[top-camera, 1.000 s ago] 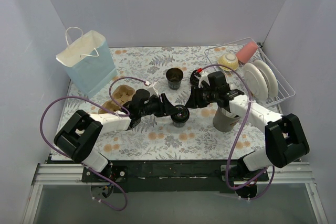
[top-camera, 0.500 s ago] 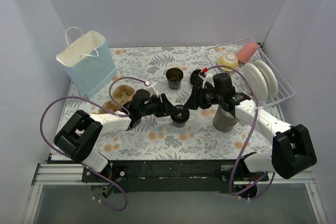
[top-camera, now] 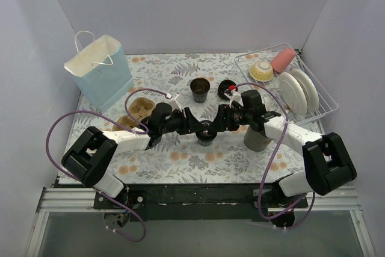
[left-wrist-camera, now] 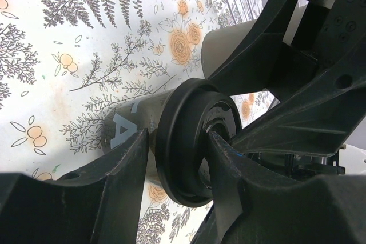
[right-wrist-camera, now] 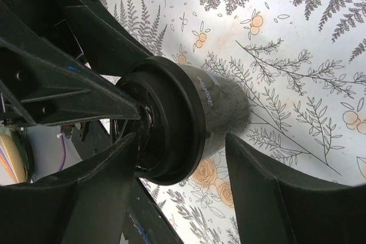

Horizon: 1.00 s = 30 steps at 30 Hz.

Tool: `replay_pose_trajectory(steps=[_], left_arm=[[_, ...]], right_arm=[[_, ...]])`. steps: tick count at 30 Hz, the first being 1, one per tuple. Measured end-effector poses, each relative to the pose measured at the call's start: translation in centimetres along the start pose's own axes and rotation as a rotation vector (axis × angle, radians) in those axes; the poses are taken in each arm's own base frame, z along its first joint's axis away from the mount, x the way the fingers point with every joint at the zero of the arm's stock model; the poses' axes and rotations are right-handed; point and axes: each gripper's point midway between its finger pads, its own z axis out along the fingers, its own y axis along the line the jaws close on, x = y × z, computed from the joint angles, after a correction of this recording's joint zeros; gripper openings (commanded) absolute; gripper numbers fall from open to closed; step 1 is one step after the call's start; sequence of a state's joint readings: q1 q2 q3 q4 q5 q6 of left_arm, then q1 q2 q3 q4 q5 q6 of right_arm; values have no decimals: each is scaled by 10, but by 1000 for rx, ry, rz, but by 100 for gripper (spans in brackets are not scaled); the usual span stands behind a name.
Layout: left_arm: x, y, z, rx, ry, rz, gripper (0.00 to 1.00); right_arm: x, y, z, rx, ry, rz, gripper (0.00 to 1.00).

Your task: Pack the takeout coffee

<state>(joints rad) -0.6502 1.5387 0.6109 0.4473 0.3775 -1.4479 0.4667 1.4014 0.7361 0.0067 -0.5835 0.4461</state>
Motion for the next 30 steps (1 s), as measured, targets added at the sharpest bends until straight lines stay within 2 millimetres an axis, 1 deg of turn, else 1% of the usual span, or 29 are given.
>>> replay_pose_trajectory(steps=[4, 9, 15, 17, 18, 21, 26, 30], left_arm=[[0, -1, 1, 3, 0, -3, 40], [0, -1, 1, 4, 0, -5, 40], [-1, -2, 1, 2, -3, -9, 40], [-1, -2, 0, -1, -2, -14, 43], [-1, -3, 0, -2, -3, -15, 45], [-3, -2, 0, -25, 0, -20, 48], [-10, -4, 0, -97, 49, -28, 49], [-14, -4, -3, -158, 90, -39, 50]], right_arm=[[2, -1, 5, -6, 8, 14, 69], [4, 0, 10, -3, 10, 22, 63], [2, 0, 11, 26, 6, 22, 53], [1, 0, 12, 39, 3, 20, 50], [1, -1, 12, 45, 5, 21, 50], [-1, -2, 12, 54, 0, 18, 48], [-4, -2, 13, 55, -15, 7, 47], [-5, -2, 14, 56, -25, -8, 46]])
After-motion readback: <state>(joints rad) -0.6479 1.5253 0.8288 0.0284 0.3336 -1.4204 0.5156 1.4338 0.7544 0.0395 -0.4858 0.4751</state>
